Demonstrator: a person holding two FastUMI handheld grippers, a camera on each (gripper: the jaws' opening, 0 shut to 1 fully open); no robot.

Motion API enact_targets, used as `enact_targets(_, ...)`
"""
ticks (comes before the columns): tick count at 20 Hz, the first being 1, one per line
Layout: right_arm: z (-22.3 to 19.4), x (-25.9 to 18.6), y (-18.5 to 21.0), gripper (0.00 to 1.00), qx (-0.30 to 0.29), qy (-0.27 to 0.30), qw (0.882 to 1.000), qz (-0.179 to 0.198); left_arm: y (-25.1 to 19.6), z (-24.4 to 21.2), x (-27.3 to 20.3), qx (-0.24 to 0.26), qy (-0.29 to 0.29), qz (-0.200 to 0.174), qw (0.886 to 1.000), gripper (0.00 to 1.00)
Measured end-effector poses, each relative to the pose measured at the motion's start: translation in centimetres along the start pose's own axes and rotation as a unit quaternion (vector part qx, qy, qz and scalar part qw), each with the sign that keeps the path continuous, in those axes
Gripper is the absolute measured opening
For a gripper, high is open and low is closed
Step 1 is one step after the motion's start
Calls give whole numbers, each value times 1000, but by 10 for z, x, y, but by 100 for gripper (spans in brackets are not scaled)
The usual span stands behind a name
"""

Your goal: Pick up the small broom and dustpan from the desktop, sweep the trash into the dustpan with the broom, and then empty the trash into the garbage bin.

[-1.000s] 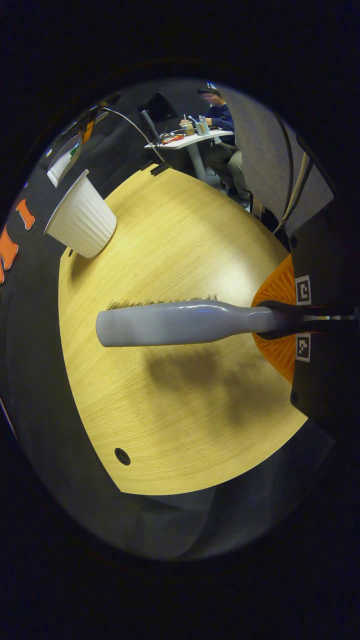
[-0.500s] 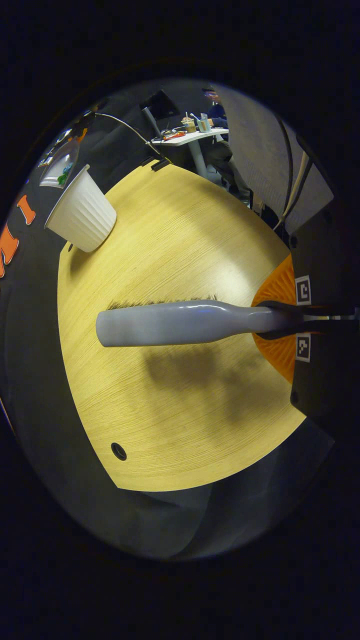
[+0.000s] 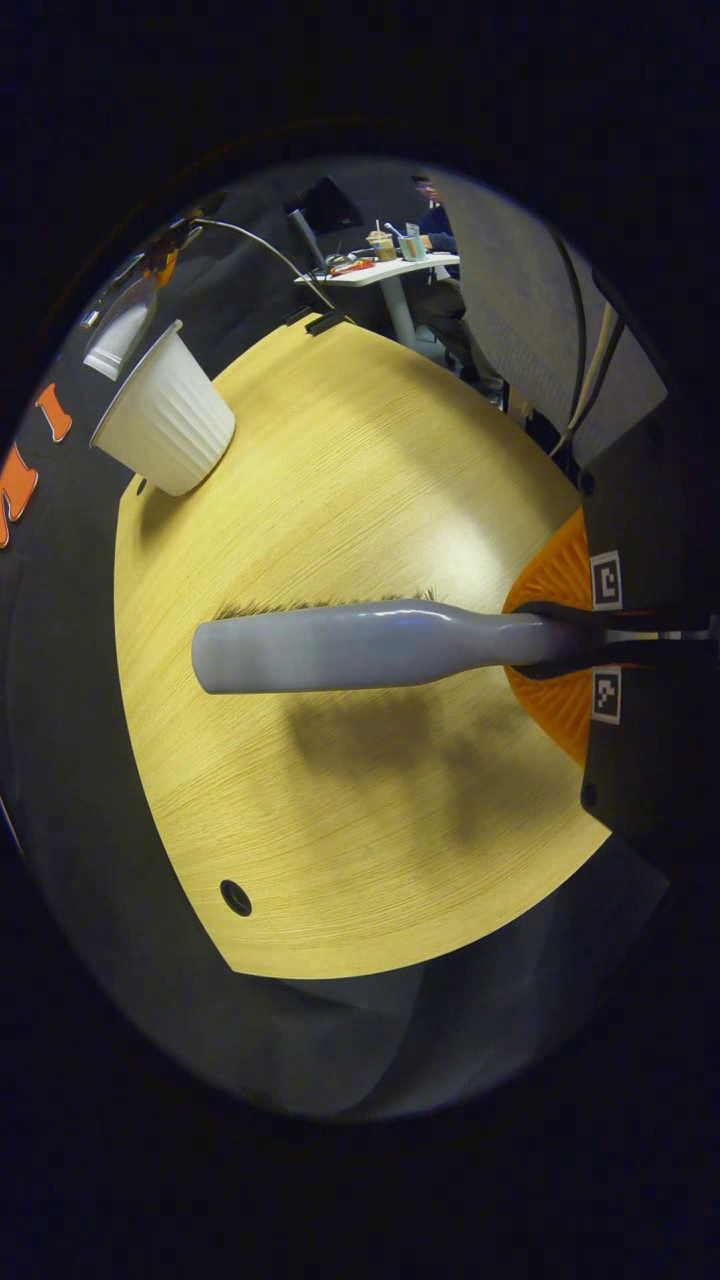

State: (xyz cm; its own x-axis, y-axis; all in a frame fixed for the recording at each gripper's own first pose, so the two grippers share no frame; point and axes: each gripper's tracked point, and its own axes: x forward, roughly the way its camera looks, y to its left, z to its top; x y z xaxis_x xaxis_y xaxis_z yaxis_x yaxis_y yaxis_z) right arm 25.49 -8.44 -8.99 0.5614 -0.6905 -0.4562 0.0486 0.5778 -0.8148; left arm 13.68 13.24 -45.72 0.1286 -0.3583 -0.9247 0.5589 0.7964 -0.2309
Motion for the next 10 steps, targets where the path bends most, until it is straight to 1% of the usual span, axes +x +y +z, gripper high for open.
enact_targets(1,10,-5,9,27,24,-13,999,29,0,0,-1,-4,-1,2,1000,6)
enact_targets(3,33,-20,29,28,62,-37,993,88,-1,-2,2,-9,-2,8,1000,6)
enact_targets(4,42,-30,41,27,72,-49,990,109,0,-2,2,-11,-1,10,1000,6)
enact_targets(6,56,-49,63,28,81,-70,984,141,7,-1,2,-15,-2,13,1000,7)
enact_targets(9,69,-68,113,27,99,-84,966,222,18,2,2,-30,-7,24,999,6)
enact_targets(10,72,-73,130,27,101,-86,961,242,21,1,4,-35,-8,27,999,7)
